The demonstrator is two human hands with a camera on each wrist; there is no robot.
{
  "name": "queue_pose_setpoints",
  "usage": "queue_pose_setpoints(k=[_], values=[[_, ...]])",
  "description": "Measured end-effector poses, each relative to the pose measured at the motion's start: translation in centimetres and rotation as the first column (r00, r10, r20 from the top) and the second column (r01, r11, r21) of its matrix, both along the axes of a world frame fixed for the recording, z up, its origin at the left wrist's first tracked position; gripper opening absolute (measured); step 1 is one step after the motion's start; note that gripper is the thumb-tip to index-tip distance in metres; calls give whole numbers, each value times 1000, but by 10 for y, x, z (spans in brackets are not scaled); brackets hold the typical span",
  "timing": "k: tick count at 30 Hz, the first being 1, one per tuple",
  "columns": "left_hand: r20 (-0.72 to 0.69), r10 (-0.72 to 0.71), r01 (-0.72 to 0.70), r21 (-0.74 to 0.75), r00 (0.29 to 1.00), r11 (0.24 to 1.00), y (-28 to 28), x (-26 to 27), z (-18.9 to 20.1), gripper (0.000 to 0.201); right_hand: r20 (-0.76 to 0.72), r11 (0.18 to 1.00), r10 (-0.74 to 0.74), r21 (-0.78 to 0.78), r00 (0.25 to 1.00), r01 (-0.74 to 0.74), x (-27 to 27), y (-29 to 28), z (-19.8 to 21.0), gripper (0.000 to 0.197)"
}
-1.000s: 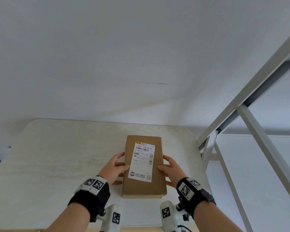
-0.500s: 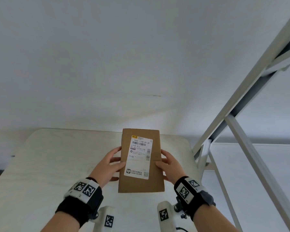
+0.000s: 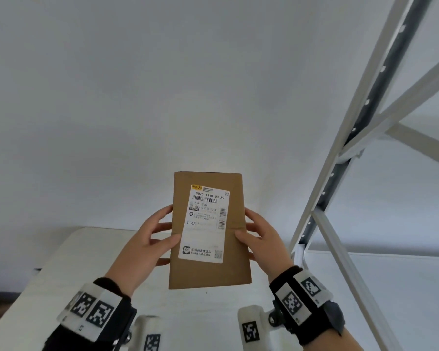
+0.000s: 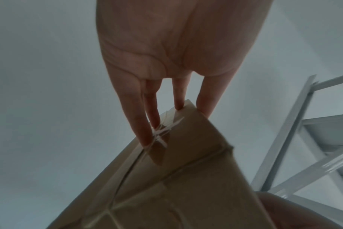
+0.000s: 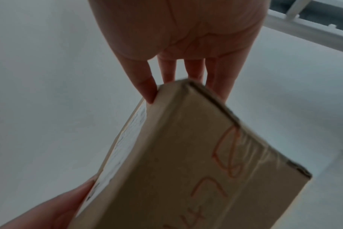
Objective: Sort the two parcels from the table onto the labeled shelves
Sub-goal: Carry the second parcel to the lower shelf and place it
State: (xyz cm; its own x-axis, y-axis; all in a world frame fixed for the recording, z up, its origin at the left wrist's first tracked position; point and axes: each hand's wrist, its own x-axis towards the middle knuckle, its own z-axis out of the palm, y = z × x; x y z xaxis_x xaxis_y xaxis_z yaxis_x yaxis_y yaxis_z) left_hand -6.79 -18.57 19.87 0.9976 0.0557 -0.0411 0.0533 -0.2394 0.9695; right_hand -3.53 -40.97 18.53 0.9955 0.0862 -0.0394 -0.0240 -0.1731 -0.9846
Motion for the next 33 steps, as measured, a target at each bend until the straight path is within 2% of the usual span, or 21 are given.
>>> queue_pose_setpoints(k=[6,11,16,24,33], values=[[114,-15,8,59,993,998,-9,-37,44,45,100,999,-5,37,995,2,-38,-11,39,43],[162,-24,14,62,986,998,-17,-75,65,44,168,999,-4,42,986,-3,-77,-18,57,40],[188,-57,45,66,981,997,-18,-138,74,47,191,999,-32,41,981,24,-140,-20,61,42],[216,-151,143,53,965,988,-29,-250,80,53,231,995,-77,81,970,60,-268,-39,66,44],[252,-264,248,93,931,964,-74,-314,96,53,282,978,-206,102,937,184,-359,-87,75,49]])
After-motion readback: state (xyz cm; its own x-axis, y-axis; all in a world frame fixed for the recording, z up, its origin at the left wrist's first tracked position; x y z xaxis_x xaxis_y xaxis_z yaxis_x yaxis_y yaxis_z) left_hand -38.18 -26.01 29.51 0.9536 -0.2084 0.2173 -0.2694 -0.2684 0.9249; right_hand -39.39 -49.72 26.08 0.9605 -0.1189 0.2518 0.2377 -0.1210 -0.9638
